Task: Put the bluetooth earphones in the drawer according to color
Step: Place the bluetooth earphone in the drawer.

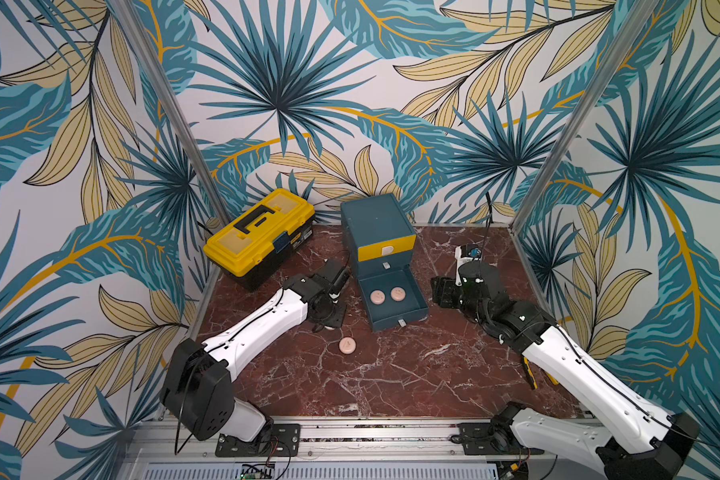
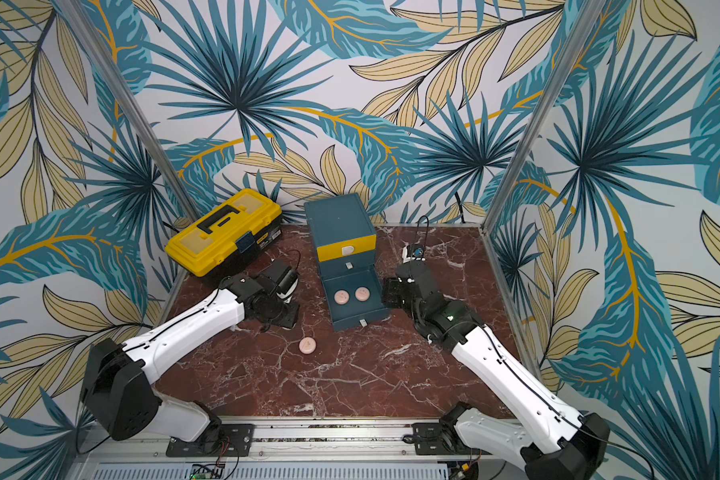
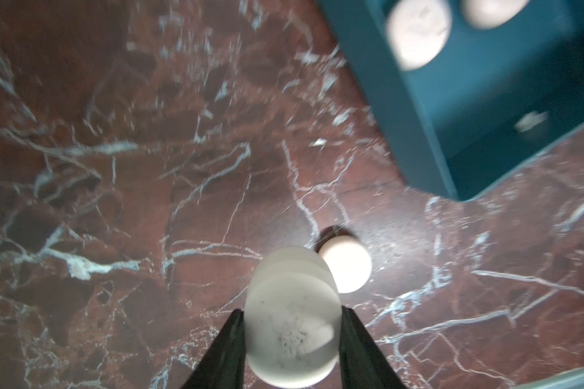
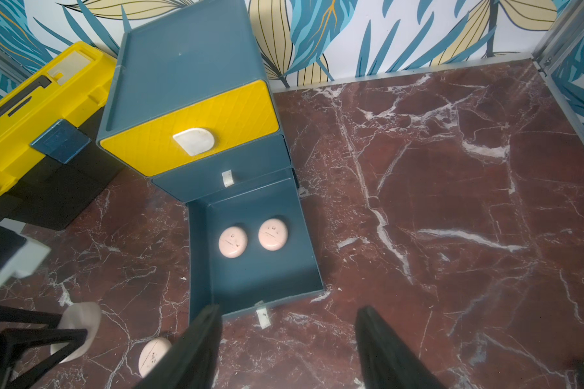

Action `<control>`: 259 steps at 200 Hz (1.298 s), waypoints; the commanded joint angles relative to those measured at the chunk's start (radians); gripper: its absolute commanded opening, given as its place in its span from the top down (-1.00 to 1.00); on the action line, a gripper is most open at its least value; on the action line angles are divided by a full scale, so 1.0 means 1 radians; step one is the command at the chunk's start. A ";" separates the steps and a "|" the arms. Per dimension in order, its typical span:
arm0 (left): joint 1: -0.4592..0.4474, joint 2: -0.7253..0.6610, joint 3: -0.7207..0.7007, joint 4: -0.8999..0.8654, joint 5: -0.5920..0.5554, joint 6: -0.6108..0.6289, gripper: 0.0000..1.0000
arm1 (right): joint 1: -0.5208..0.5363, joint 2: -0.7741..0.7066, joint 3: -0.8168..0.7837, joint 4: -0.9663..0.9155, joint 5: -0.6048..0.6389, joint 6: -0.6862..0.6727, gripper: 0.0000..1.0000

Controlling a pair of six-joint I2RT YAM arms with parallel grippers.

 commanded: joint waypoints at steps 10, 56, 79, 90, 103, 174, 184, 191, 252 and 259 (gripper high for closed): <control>-0.049 0.037 0.199 -0.017 0.018 0.013 0.44 | 0.003 -0.035 -0.028 -0.015 0.026 -0.010 -0.36; -0.097 0.247 0.413 0.005 0.063 0.038 0.44 | 0.002 -0.058 -0.036 -0.026 0.037 -0.012 -0.36; -0.115 0.334 0.488 0.007 0.074 0.044 0.44 | 0.002 -0.070 -0.040 -0.033 0.041 -0.016 -0.36; -0.121 0.371 0.510 0.008 0.076 0.045 0.44 | 0.002 -0.072 -0.040 -0.037 0.041 -0.018 -0.36; -0.124 0.406 0.529 0.010 0.090 0.044 0.45 | 0.002 -0.069 -0.038 -0.043 0.045 -0.023 -0.36; -0.139 0.534 0.564 0.012 0.078 0.043 0.45 | 0.002 -0.101 -0.054 -0.064 0.050 -0.021 -0.36; -0.140 0.549 0.560 0.019 0.081 0.043 0.45 | 0.001 -0.105 -0.056 -0.066 0.051 -0.021 -0.36; -0.140 0.563 0.560 0.019 0.084 0.042 0.45 | 0.002 -0.106 -0.057 -0.068 0.053 -0.023 -0.36; -0.139 0.623 0.544 0.035 0.091 0.044 0.44 | 0.001 -0.101 -0.052 -0.076 0.058 -0.031 -0.36; -0.140 0.628 0.543 0.035 0.087 0.045 0.44 | 0.002 -0.099 -0.054 -0.075 0.058 -0.030 -0.36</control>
